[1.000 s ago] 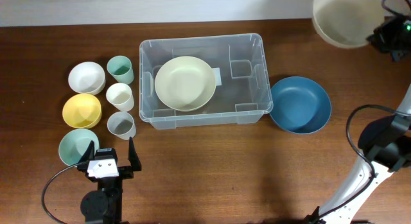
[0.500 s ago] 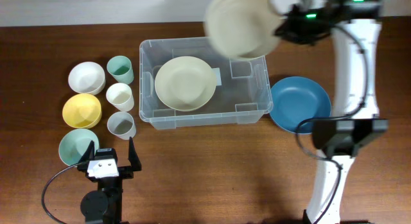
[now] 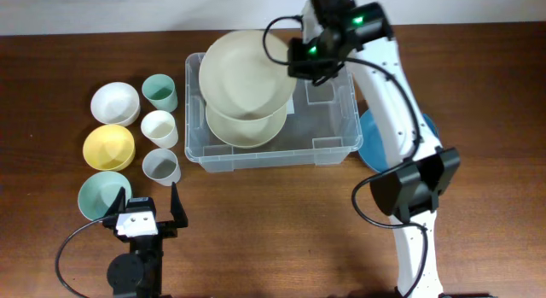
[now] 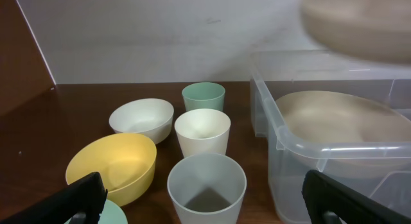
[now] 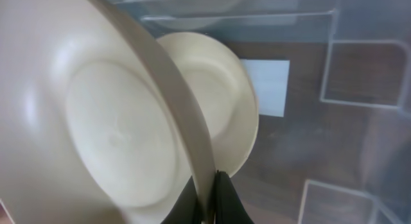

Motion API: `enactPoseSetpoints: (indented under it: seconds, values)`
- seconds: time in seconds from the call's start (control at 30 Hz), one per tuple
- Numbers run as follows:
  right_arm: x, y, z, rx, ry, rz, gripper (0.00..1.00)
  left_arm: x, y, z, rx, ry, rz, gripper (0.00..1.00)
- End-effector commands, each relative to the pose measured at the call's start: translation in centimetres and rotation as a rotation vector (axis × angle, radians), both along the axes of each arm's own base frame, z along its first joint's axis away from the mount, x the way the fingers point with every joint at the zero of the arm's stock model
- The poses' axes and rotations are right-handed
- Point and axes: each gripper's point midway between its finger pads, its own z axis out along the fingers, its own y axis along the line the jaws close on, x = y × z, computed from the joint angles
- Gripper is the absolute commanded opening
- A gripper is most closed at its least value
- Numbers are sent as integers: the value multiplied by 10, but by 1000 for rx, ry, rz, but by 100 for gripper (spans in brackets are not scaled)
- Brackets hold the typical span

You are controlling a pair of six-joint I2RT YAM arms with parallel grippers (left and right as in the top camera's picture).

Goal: Pack container
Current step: 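Lift the back cream bowl and carry it over the container, then stack the bowl onto the first cream bowl and release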

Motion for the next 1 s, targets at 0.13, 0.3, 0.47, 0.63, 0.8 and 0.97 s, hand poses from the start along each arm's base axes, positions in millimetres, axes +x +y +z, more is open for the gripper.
enactPoseSetpoints:
  seconds: [0.13,0.3,0.47,0.63,0.8,0.97]
  values:
    - [-2,14,-35,46,57,-3,4,0,0,-1,15,3,-4,100]
    - [-1,17,-63,59,92,-19,4,0,0,-1,15,3,-4,100]
    - [-1,17,-81,58,107,-32,4,0,0,-1,15,3,-4,100]
    - [1,17,-85,59,97,-33,4,0,0,-1,15,3,-4,100]
    - [2,17,-86,58,99,-33,4,0,0,-1,15,3,-4,100]
    - [2,17,-96,52,116,-34,4,0,0,-1,15,3,-4,100]
